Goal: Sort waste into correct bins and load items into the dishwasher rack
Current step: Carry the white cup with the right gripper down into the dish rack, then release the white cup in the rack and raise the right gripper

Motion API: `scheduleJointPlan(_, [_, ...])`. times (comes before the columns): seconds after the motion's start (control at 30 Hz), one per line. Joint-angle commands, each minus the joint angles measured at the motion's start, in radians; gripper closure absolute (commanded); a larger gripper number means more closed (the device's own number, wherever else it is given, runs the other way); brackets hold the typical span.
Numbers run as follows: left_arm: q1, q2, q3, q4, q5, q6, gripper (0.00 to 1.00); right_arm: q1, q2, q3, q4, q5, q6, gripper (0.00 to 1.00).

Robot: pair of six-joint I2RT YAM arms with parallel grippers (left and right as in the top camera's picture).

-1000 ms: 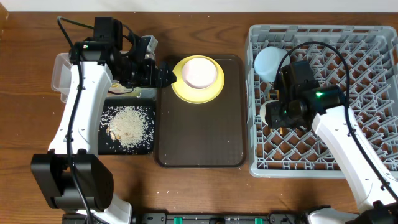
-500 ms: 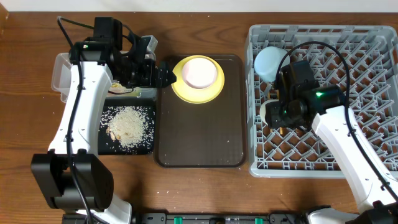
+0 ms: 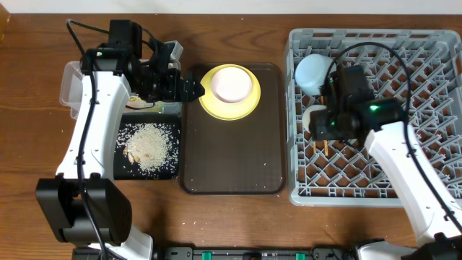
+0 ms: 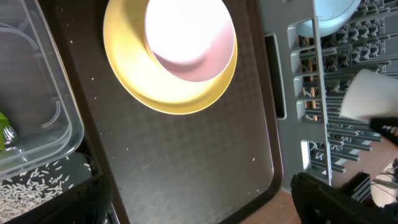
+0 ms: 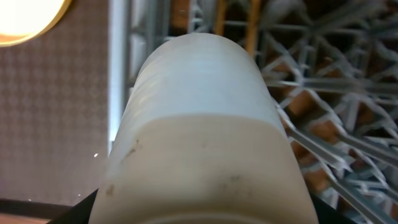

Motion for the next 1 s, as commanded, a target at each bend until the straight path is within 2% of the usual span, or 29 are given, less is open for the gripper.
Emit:
scheduleJointPlan(0.0, [0.002, 0.002, -0.002, -0.002, -0.013, 0.003, 0.05, -0.074, -0.005, 0.108, -0.03, -0.003, 0.029, 0.88])
scheduleJointPlan(0.2, [0.002, 0.002, -0.002, -0.002, -0.013, 0.003, 0.05, -0.14, -0.005, 0.157, -0.094, -0.045, 0.018, 0.89])
scheduleJointPlan(0.57, [0.002, 0.002, -0.002, -0.002, -0.013, 0.003, 0.05, -0.078, -0.002, 0.112, -0.13, -0.074, 0.018, 0.89])
scheduleJointPlan(0.97, [0.002, 0.002, -0.002, -0.002, -0.013, 0.003, 0.05, -0.064, 0.001, -0.021, 0.137, -0.075, 0.029, 0.89])
